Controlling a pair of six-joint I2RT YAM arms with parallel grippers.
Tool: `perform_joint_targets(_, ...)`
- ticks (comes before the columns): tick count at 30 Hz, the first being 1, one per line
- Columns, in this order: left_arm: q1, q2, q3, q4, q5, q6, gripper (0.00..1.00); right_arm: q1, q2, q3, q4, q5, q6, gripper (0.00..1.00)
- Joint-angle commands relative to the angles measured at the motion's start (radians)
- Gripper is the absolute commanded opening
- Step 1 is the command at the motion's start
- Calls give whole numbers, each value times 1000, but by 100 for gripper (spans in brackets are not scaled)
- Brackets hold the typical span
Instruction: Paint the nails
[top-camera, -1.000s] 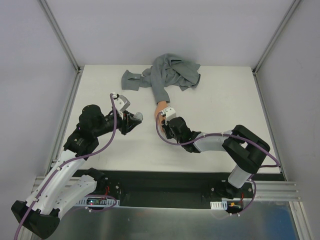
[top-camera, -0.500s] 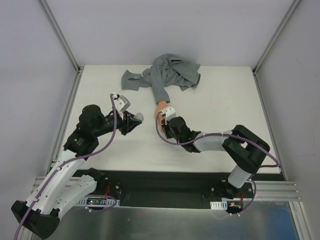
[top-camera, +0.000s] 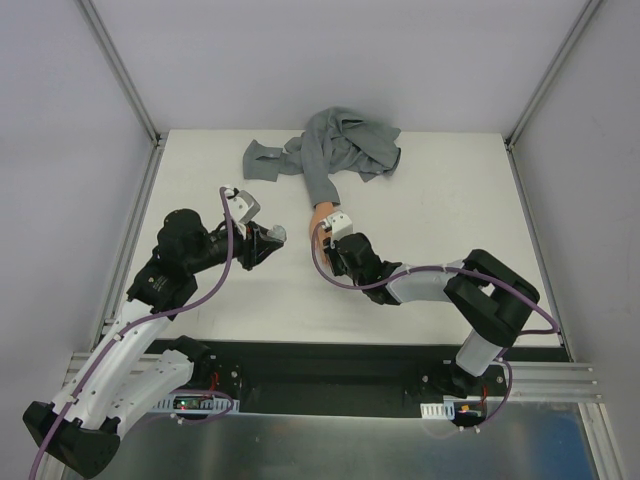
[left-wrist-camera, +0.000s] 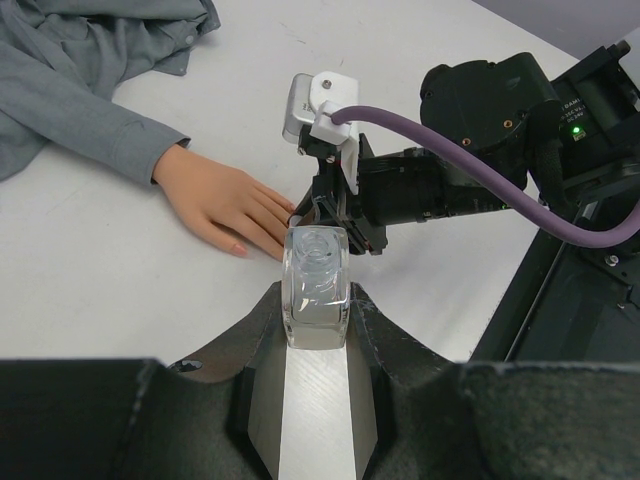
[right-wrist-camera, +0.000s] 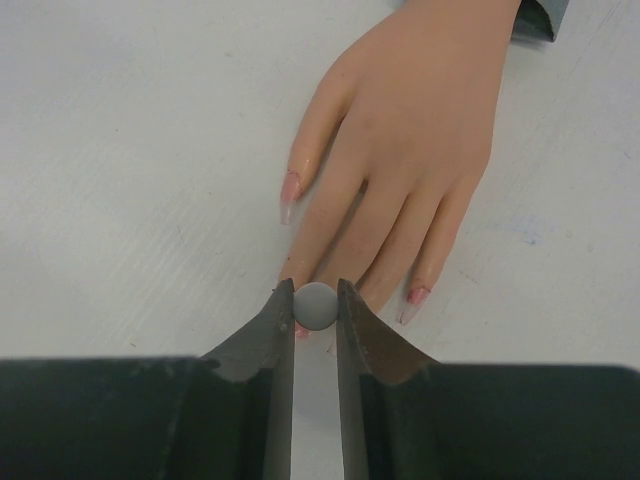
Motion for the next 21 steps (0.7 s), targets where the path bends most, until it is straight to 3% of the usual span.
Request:
perform_joint_targets(1,9,-9,5,51,26,-9,0,-6,-6,16,59,-40,-4,0)
perform_joint_targets(21,8,-18,2,51,25,-9,0,11,-29,-22,47,-39,19,0)
